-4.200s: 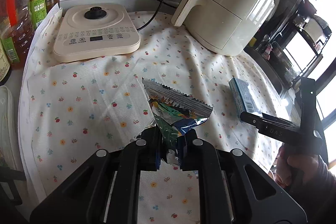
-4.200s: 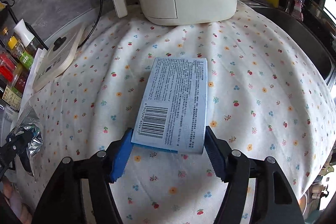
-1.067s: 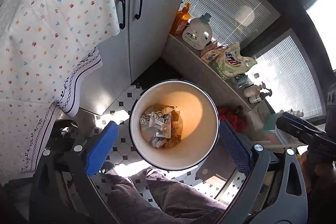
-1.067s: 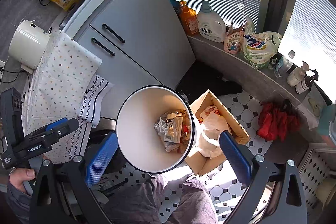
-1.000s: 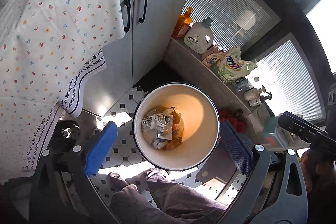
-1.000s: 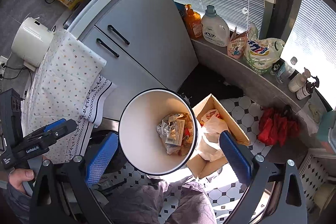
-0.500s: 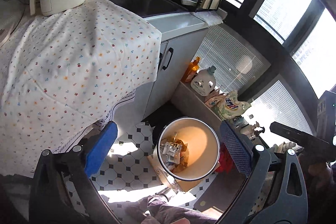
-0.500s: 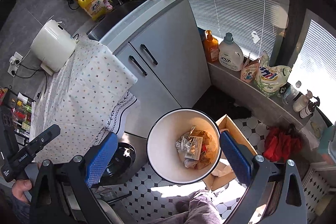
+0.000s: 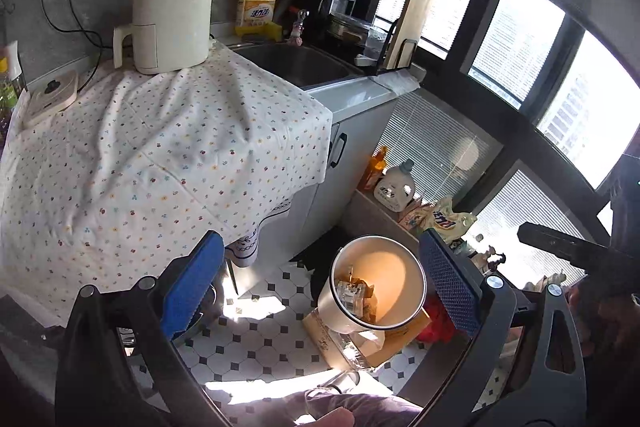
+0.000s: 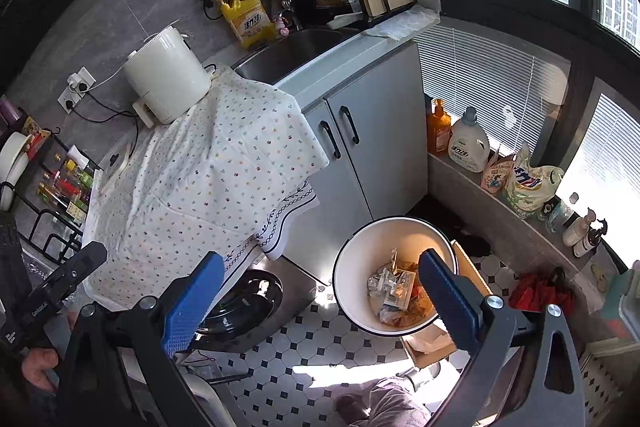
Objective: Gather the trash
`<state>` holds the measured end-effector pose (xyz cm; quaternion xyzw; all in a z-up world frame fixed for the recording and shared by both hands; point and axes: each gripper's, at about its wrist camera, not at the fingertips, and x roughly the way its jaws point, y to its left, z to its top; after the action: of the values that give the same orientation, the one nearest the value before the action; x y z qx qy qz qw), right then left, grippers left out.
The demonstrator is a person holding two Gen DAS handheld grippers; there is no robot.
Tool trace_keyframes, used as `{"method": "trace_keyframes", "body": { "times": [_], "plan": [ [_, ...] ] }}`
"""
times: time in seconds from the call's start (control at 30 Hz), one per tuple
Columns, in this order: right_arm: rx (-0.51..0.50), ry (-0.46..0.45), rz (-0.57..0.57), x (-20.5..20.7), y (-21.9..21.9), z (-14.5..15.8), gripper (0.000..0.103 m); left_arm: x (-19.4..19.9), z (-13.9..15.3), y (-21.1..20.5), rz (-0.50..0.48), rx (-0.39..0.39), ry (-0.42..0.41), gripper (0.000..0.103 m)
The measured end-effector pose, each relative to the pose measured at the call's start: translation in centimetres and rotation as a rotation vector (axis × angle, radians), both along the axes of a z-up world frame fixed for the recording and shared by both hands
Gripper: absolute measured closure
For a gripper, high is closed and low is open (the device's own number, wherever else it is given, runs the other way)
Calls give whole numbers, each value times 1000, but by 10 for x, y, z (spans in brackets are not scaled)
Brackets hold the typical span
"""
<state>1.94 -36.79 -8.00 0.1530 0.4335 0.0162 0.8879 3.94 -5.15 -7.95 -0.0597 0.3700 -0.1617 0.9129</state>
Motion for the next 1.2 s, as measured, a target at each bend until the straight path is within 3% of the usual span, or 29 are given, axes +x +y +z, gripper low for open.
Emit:
{"method": "trace_keyframes", "body": {
  "times": [0.37, 0.53, 1.2],
  "plan": [
    [-33, -129, 8, -40, 27, 58, 8, -54, 70, 30, 90, 3, -177, 6],
    [-51, -193, 19, -55, 39, 80, 8, -69, 87, 43, 140, 2, -227, 6],
    [-107, -248, 57, -70, 76, 93, 8, -99, 88, 72, 224, -14, -235, 6]
  ]
}}
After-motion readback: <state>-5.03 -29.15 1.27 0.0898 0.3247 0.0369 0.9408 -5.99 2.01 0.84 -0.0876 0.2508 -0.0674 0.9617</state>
